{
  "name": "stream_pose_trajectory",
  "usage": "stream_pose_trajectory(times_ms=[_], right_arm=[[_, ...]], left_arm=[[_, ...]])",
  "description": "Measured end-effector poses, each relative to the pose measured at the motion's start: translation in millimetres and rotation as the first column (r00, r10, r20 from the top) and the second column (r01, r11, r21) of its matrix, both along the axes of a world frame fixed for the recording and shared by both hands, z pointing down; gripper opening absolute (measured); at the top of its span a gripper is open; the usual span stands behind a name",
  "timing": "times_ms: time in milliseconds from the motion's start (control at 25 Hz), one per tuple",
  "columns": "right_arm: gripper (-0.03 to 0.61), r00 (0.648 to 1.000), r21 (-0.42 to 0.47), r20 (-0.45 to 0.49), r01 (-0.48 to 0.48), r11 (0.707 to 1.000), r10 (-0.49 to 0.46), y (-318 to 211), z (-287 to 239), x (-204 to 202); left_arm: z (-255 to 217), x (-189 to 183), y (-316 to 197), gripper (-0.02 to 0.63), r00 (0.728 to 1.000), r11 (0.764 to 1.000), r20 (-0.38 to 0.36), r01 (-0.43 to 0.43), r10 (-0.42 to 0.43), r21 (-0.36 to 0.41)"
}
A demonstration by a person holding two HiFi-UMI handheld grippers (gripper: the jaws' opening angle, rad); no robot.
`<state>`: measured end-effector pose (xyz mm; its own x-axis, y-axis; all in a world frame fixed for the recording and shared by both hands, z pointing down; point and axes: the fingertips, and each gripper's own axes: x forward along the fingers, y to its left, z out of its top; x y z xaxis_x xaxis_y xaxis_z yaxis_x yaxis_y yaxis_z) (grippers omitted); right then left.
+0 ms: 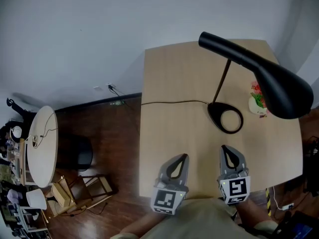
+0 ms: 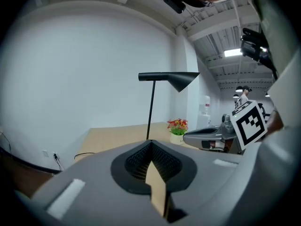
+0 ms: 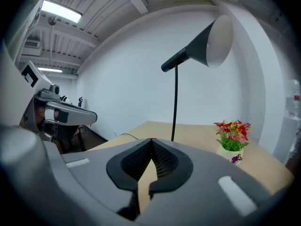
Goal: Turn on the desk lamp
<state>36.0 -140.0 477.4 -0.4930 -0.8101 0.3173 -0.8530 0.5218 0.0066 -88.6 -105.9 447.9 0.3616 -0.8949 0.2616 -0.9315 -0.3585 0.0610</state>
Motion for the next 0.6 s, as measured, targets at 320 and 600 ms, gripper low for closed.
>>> stream_pose_trajectory(times_ms=[320, 600], right_arm=[[0.000, 0.998, -0.028, -0.057, 0.005, 1.000, -0.006, -98.3, 53.5, 13.5], [0.000, 0.992, -0.112, -0.129, -0.002, 0.994, -0.012, -152.4, 117.9, 5.8]], left_arm=[[21.2, 20.5, -42.2, -0.002, 0.996, 0.995, 0.068, 0.061, -0.055, -0.085], [60.1, 12.5, -60.5, -0.002, 0.989, 0.980, 0.103, 0.123, -0.107, -0.158]])
